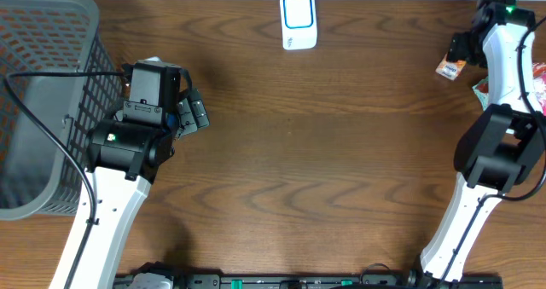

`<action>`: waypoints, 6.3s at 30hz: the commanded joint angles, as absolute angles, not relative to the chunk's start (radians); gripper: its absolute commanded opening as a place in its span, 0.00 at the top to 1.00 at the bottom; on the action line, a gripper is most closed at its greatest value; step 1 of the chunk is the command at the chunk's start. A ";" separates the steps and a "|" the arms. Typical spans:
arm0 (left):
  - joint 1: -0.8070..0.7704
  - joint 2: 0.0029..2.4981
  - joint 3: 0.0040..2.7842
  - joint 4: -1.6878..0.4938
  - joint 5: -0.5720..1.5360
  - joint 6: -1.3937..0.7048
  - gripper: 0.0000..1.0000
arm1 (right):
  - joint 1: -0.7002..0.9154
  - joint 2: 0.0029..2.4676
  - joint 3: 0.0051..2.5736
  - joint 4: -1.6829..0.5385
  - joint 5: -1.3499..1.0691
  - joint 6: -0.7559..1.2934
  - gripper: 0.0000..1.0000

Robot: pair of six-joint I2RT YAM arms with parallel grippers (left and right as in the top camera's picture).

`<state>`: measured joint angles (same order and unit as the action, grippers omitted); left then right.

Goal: Scan the item barcode

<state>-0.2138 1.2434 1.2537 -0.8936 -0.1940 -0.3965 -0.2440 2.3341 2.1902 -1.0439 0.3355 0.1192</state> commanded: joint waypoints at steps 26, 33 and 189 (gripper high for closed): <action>-0.212 1.235 1.261 -0.897 -0.214 -0.405 0.02 | -0.222 2.486 2.195 -0.801 -0.023 0.085 0.99; -0.212 1.235 1.261 -0.897 -0.214 -0.405 0.02 | -0.224 2.525 2.195 -0.800 0.054 0.085 0.99; -0.212 1.235 1.261 -0.897 -0.214 -0.405 0.02 | -0.007 0.431 0.984 -0.907 -0.440 -0.167 0.01</action>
